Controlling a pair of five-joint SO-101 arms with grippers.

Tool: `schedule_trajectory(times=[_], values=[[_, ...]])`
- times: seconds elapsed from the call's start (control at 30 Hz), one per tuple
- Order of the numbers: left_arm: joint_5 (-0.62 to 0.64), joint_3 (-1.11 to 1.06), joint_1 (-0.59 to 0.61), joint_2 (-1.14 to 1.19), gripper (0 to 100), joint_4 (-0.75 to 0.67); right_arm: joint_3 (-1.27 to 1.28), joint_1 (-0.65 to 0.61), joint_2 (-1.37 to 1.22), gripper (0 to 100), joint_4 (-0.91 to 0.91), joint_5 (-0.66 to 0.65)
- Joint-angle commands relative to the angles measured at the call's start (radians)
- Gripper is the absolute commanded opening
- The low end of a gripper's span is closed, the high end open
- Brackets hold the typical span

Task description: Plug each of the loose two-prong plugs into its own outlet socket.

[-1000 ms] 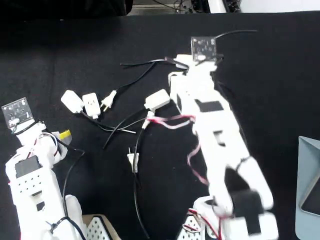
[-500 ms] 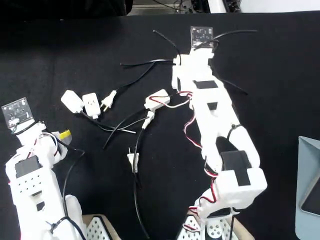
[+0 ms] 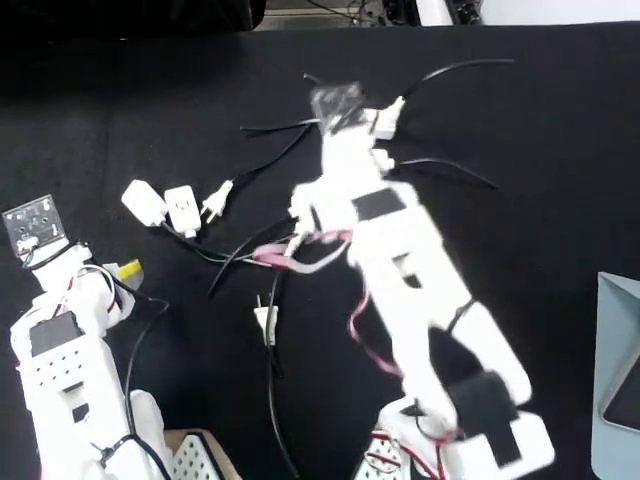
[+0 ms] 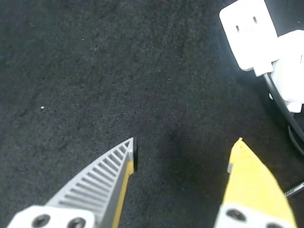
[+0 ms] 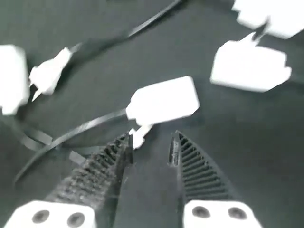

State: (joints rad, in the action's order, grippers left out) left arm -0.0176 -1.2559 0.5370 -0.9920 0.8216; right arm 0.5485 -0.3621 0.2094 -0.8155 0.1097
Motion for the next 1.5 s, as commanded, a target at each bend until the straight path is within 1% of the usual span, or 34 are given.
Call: schedule_trajectory(times=[0.0, 0.07, 0.13, 0.2, 0.4, 0.47, 0.53, 0.7, 0.93, 1.03, 1.17, 1.37, 1.43, 1.47], values=[[0.009, 0.004, 0.012, -0.014, 31, -0.021, 0.128, -0.098, 0.117, 12.5, -0.006, 0.002], [0.009, 0.004, 0.012, -0.014, 31, -0.021, 0.171, -0.121, 0.131, 12.5, -0.006, -0.011], [0.009, 0.004, 0.012, -0.012, 31, -0.021, 0.2, -0.132, 0.133, 12.6, -0.006, -0.103], [0.009, 0.004, 0.012, -0.012, 31, -0.021, 0.211, -0.132, 0.133, 12.7, -0.006, -0.249], [0.008, 0.004, 0.012, -0.009, 31, -0.021, 0.213, -0.126, 0.133, 12.8, -0.006, -0.752], [0.006, 0.004, 0.012, -0.009, 31, -0.021, 0.213, -0.126, 0.131, 12.8, -0.006, -0.862], [0.006, 0.004, 0.012, -0.009, 31, -0.021, 0.213, -0.126, 0.131, 12.8, -0.006, -0.934], [0.006, 0.004, 0.012, -0.009, 31, -0.021, 0.196, -0.127, 0.074, 12.8, -0.006, -1.02], [0.005, 0.004, 0.012, -0.009, 31, -0.021, 0.041, -0.129, -0.165, 12.8, -0.006, -1.076], [0.005, -0.007, 0.012, -0.014, 31, -0.025, -0.025, -0.132, -0.223, 12.8, -0.006, -1.074], [0.005, -0.007, 0.01, -0.017, 31, -0.025, -0.071, -0.132, -0.246, 12.8, -0.006, -1.071], [0.005, -0.007, 0.007, -0.017, 31, -0.025, -0.077, -0.132, -0.216, 12.9, -0.006, -1.071], [0.005, -0.007, 0.007, -0.017, 31, -0.025, -0.077, -0.132, -0.22, 14.7, -0.006, -1.071], [0.005, -0.007, 0.007, -0.017, 31, -0.025, -0.077, -0.132, -0.222, 17.2, -0.006, -1.071]])
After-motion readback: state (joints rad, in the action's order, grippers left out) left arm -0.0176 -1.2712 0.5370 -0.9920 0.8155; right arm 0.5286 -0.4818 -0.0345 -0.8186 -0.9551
